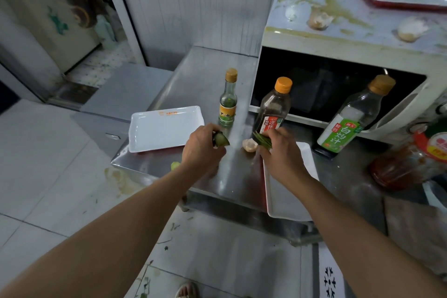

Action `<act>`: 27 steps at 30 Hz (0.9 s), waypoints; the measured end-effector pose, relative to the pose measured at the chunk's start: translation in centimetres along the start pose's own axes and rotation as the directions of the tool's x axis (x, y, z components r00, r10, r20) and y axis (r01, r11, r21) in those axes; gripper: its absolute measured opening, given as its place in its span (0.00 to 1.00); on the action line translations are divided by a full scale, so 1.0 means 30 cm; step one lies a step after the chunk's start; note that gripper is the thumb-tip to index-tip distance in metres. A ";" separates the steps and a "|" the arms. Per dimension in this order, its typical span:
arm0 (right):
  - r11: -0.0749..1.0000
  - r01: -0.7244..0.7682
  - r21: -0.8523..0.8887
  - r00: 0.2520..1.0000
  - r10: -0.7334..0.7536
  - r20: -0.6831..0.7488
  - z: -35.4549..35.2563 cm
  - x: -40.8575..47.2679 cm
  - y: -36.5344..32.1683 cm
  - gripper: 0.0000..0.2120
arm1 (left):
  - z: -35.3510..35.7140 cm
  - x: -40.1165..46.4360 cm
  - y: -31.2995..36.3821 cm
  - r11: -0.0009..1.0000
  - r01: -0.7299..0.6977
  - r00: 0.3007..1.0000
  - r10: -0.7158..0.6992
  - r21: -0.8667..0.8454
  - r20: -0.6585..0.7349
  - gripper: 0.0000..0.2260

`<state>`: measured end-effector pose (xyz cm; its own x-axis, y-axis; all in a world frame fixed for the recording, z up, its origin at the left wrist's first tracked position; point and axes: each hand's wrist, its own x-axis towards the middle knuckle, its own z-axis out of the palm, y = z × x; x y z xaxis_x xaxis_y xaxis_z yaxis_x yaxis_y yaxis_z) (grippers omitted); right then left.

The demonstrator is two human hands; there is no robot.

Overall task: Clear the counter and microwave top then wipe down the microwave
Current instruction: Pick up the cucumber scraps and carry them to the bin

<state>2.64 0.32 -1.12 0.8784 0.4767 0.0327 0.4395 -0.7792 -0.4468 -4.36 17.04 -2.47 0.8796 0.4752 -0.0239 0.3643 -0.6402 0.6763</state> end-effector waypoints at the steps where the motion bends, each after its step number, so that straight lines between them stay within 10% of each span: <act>1: 1.000 0.006 0.002 1.000 -0.006 -0.005 0.000 -0.001 -0.012 0.17 | -0.011 -0.001 -0.005 1.000 0.005 1.000 -0.005 -0.007 0.000 0.16; 27: 0.997 -0.039 -0.062 0.999 0.040 0.028 0.136 -0.016 -0.316 0.16 | -0.251 -0.033 -0.252 0.977 0.067 0.996 -0.052 -0.202 0.076 0.14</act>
<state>-2.70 9.13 -0.55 0.8898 0.4562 -0.0106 0.4161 -0.8206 -0.3917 -10.28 25.97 -2.01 0.8799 0.4610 -0.1151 0.3528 -0.4718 0.8080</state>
